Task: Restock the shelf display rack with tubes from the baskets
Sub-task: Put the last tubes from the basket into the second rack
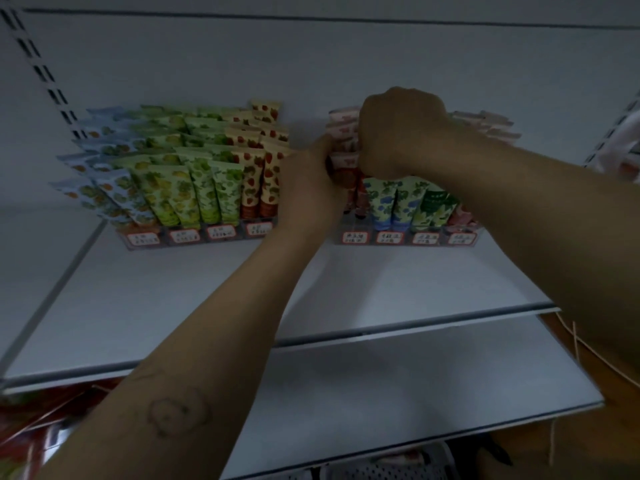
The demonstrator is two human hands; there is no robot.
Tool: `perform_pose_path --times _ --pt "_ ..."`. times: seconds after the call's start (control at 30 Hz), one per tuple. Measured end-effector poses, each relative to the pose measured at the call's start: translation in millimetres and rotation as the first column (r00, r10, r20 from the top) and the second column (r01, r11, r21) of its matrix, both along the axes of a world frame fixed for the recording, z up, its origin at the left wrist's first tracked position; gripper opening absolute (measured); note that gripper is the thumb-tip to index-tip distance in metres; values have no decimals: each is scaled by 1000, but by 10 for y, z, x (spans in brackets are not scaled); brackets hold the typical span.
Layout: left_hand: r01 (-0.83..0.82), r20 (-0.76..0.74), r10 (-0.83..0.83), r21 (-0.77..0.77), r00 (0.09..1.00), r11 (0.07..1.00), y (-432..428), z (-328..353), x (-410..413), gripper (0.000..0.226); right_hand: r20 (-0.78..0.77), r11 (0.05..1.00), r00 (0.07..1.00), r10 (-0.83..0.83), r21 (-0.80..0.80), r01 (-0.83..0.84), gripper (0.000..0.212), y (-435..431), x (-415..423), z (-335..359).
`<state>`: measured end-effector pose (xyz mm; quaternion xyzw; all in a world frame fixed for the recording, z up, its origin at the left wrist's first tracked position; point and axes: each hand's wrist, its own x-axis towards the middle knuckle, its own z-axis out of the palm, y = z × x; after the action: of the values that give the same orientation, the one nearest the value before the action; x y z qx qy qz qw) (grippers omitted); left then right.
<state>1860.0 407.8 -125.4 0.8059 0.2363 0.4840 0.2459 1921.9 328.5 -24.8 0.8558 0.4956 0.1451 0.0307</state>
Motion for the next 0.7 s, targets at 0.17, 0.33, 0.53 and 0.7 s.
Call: perform_pose_path --times 0.17,0.33,0.53,0.7 --pt "-20 22 20 21 1000 1000 -14 1 -15 22 22 1000 1000 7 -7 -7 31 11 -28 -6" --pt "-4 37 4 6 999 1000 -38 -25 -16 24 28 1000 1000 13 -28 -12 29 -9 -51 -24" --pt "18 3 -18 -33 1000 999 -104 14 -52 22 -35 999 999 -3 -36 1 24 -32 -58 21" --pt "135 -57 -137 -34 989 990 -24 38 -120 21 -48 1000 999 1 -15 -2 31 -29 -58 30"
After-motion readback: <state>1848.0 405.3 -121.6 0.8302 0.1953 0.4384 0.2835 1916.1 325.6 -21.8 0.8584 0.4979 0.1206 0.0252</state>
